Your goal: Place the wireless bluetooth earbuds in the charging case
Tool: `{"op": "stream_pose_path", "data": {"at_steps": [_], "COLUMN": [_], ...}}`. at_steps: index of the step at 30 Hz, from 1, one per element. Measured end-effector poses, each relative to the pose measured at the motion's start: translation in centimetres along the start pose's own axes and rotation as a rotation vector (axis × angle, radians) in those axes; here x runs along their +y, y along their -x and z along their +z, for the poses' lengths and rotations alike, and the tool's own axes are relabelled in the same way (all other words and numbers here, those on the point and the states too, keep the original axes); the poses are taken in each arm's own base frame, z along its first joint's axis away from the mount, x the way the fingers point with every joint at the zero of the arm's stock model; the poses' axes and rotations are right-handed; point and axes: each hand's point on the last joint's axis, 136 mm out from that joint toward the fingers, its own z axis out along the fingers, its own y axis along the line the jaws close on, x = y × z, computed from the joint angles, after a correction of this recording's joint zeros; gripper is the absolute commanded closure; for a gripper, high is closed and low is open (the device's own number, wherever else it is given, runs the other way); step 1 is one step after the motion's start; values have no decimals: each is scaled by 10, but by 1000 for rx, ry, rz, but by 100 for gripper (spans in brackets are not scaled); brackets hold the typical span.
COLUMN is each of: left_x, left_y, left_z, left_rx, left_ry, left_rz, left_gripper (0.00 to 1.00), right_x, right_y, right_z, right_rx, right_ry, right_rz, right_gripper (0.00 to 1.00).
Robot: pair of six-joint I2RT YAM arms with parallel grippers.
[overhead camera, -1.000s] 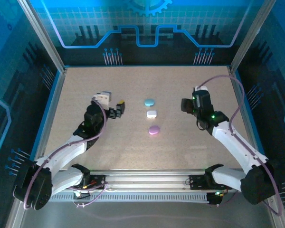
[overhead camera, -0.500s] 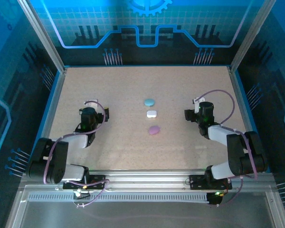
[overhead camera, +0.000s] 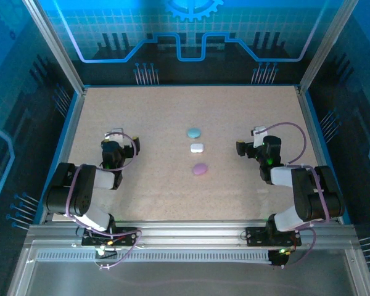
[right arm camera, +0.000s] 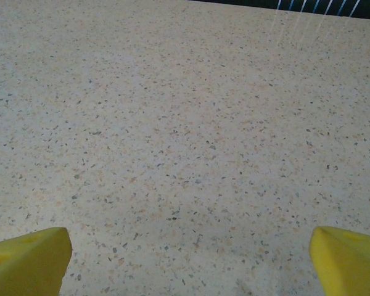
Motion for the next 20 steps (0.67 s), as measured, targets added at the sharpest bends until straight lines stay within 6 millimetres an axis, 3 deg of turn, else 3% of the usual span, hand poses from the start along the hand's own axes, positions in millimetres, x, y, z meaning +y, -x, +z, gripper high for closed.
{"op": "stream_pose_path", "data": {"at_steps": [20], "left_x": [1], "left_y": [0], "left_z": [0], "left_rx": [0], "left_ry": [3], "left_rz": [-7], "left_gripper": [1], "right_x": [0], "right_y": [4], "right_z": [0], "right_rx": [-18], "right_ry": [-3], "right_rz": [-2], "right_gripper": [0]}}
